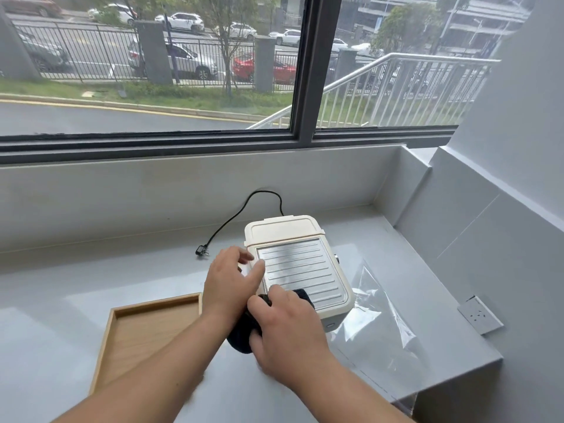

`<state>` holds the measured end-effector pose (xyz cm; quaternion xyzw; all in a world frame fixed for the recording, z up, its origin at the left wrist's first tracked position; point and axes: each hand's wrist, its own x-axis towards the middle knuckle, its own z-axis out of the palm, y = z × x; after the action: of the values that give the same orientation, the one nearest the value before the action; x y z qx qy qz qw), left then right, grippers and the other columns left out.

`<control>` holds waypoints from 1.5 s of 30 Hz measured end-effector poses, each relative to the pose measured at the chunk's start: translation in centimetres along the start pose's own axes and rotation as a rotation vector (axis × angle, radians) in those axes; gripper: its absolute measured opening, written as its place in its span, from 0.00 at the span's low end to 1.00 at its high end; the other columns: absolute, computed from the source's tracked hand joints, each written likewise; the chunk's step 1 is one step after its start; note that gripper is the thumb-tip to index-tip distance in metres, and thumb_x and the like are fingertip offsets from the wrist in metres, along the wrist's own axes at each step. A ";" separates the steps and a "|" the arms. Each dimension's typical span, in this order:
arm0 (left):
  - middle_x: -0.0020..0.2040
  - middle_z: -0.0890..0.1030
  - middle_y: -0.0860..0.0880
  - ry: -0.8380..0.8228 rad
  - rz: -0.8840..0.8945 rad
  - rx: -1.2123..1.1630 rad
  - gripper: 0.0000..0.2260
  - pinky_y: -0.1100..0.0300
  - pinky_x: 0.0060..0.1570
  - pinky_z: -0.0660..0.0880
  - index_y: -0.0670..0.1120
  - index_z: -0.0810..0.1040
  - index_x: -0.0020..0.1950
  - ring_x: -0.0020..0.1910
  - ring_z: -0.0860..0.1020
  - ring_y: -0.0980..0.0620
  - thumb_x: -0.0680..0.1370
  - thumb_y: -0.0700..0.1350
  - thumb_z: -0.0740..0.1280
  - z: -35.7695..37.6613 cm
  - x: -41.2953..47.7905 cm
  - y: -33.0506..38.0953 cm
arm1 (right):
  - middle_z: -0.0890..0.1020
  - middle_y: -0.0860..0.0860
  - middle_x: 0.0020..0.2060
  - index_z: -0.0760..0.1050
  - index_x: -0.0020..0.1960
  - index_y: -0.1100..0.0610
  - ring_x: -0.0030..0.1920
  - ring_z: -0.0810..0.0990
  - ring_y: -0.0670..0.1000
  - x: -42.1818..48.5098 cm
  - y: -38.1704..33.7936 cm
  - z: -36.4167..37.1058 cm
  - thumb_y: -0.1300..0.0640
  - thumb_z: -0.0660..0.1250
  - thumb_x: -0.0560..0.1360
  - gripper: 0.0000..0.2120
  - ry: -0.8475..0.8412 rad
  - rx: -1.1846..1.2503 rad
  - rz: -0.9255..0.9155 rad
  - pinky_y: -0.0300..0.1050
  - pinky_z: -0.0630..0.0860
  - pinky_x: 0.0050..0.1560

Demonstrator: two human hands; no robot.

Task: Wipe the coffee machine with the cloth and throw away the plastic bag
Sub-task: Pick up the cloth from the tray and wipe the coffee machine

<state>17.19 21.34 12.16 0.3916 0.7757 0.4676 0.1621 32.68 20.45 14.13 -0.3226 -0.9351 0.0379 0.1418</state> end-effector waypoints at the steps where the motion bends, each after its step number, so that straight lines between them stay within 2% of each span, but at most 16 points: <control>1: 0.37 0.79 0.60 -0.033 -0.078 -0.051 0.12 0.52 0.44 0.74 0.56 0.75 0.39 0.40 0.77 0.56 0.72 0.63 0.68 -0.6 -0.2 -0.4 | 0.75 0.49 0.39 0.69 0.46 0.49 0.35 0.73 0.54 0.6 -0.2 0.0 0.50 0.70 0.64 0.14 -0.008 -0.004 0.026 0.47 0.72 0.32; 4: 0.28 0.75 0.54 -0.155 -0.206 -0.182 0.23 0.47 0.41 0.74 0.49 0.73 0.34 0.32 0.73 0.51 0.70 0.69 0.62 -2.1 -1.3 -1.0 | 0.76 0.50 0.45 0.72 0.55 0.48 0.43 0.77 0.55 2.3 -0.8 0.1 0.49 0.67 0.68 0.17 -0.059 0.030 0.089 0.49 0.76 0.41; 6: 0.33 0.80 0.50 -0.184 -0.251 -0.275 0.28 0.43 0.46 0.78 0.45 0.77 0.38 0.35 0.76 0.51 0.70 0.71 0.61 -2.7 -2.1 -1.1 | 0.75 0.49 0.48 0.71 0.57 0.47 0.48 0.77 0.56 3.5 -1.0 0.1 0.48 0.64 0.71 0.15 -0.072 0.092 0.125 0.49 0.73 0.44; 8: 0.39 0.83 0.48 -0.238 -0.346 -0.469 0.33 0.43 0.44 0.79 0.43 0.81 0.44 0.38 0.80 0.51 0.69 0.73 0.61 -3.2 -2.7 -1.1 | 0.73 0.49 0.48 0.69 0.55 0.48 0.49 0.76 0.56 4.5 -1.1 0.2 0.47 0.63 0.73 0.12 -0.054 0.114 0.139 0.47 0.67 0.43; 10: 0.43 0.86 0.47 -0.337 -0.467 -0.670 0.33 0.50 0.36 0.80 0.46 0.84 0.48 0.40 0.83 0.52 0.68 0.75 0.62 -3.5 -3.2 -1.1 | 0.71 0.48 0.48 0.68 0.54 0.48 0.50 0.76 0.55 5.3 -1.0 0.1 0.46 0.63 0.74 0.12 -0.061 0.149 0.151 0.47 0.67 0.44; 13: 0.53 0.88 0.45 -0.435 -0.496 -0.796 0.32 0.52 0.39 0.81 0.53 0.86 0.54 0.47 0.86 0.50 0.72 0.76 0.60 -3.6 -3.9 -1.0 | 0.71 0.46 0.51 0.70 0.59 0.47 0.53 0.74 0.52 5.9 -0.5 -0.2 0.43 0.66 0.73 0.17 -0.088 0.259 0.130 0.46 0.71 0.52; 17: 0.55 0.88 0.47 -0.445 -0.470 -0.786 0.31 0.59 0.37 0.79 0.56 0.84 0.61 0.45 0.85 0.53 0.73 0.76 0.61 -3.1 -4.0 -0.6 | 0.77 0.41 0.59 0.71 0.67 0.43 0.60 0.74 0.42 5.7 0.6 -1.2 0.45 0.66 0.73 0.22 -0.142 0.437 0.006 0.39 0.71 0.62; 19: 0.54 0.88 0.47 -0.416 -0.454 -0.763 0.31 0.58 0.38 0.79 0.54 0.83 0.62 0.46 0.85 0.51 0.71 0.75 0.66 -2.9 -3.7 -0.5 | 0.78 0.38 0.58 0.71 0.66 0.43 0.58 0.74 0.39 5.4 1.3 -1.7 0.46 0.64 0.74 0.20 -0.155 0.480 -0.042 0.37 0.71 0.60; 22: 0.54 0.88 0.46 -0.345 -0.444 -0.728 0.26 0.52 0.44 0.80 0.50 0.82 0.61 0.50 0.86 0.48 0.71 0.66 0.75 -2.4 -2.9 -0.7 | 0.80 0.40 0.61 0.73 0.68 0.45 0.60 0.76 0.41 4.8 2.9 -2.1 0.48 0.63 0.76 0.21 -0.100 0.487 -0.053 0.38 0.72 0.61; 26: 0.53 0.89 0.50 -0.277 -0.410 -0.636 0.15 0.55 0.47 0.79 0.51 0.81 0.61 0.53 0.87 0.49 0.76 0.49 0.79 -1.8 -1.9 -1.4 | 0.79 0.44 0.65 0.76 0.69 0.48 0.65 0.74 0.45 4.3 5.8 -2.2 0.49 0.62 0.78 0.20 0.040 0.385 -0.045 0.37 0.68 0.68; 29: 0.54 0.87 0.53 -0.191 -0.394 -0.609 0.17 0.58 0.49 0.77 0.53 0.77 0.62 0.51 0.85 0.57 0.77 0.49 0.78 -1.3 -1.5 -1.3 | 0.75 0.47 0.72 0.73 0.74 0.47 0.72 0.69 0.48 4.5 8.3 -2.1 0.43 0.58 0.80 0.24 -0.013 0.252 0.048 0.40 0.60 0.74; 32: 0.56 0.86 0.54 -0.136 -0.379 -0.596 0.16 0.54 0.57 0.78 0.53 0.77 0.62 0.55 0.84 0.55 0.77 0.49 0.77 -0.7 -1.0 -1.4 | 0.69 0.48 0.78 0.68 0.78 0.44 0.77 0.63 0.51 4.2 9.9 -1.5 0.39 0.56 0.80 0.27 -0.148 0.109 0.078 0.44 0.54 0.78; 36: 0.46 0.88 0.56 -0.094 -0.301 -0.513 0.04 0.56 0.46 0.78 0.59 0.84 0.50 0.44 0.84 0.59 0.79 0.50 0.76 -0.6 -0.1 -1.7 | 0.68 0.47 0.78 0.69 0.77 0.43 0.78 0.62 0.52 3.9 10.1 -0.8 0.37 0.54 0.79 0.28 -0.156 0.077 0.105 0.46 0.53 0.78; 39: 0.41 0.85 0.43 -0.073 -0.291 -0.473 0.09 0.47 0.45 0.79 0.48 0.83 0.43 0.40 0.81 0.45 0.75 0.53 0.75 -0.8 0.7 -2.1 | 0.67 0.45 0.79 0.69 0.77 0.41 0.79 0.60 0.51 3.8 10.1 -0.7 0.36 0.54 0.79 0.28 -0.159 0.078 0.117 0.44 0.52 0.78; 43: 0.44 0.88 0.45 -0.103 -0.412 -0.588 0.01 0.50 0.42 0.80 0.50 0.84 0.50 0.39 0.82 0.43 0.79 0.46 0.73 -0.7 1.7 -3.3 | 0.65 0.44 0.80 0.67 0.78 0.40 0.80 0.58 0.50 3.8 10.1 -0.8 0.36 0.53 0.79 0.28 -0.178 0.090 0.129 0.45 0.51 0.79; 45: 0.47 0.89 0.47 -0.111 -0.436 -0.597 0.06 0.53 0.42 0.83 0.51 0.83 0.54 0.40 0.84 0.47 0.80 0.40 0.71 -0.7 2.3 -4.0 | 0.64 0.43 0.81 0.66 0.78 0.40 0.81 0.57 0.49 3.8 10.1 -0.8 0.36 0.52 0.79 0.29 -0.191 0.093 0.137 0.45 0.51 0.79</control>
<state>13.45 21.70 9.35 0.1775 0.6603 0.6059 0.4067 36.07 30.77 14.21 -0.3737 -0.9174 0.1213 0.0638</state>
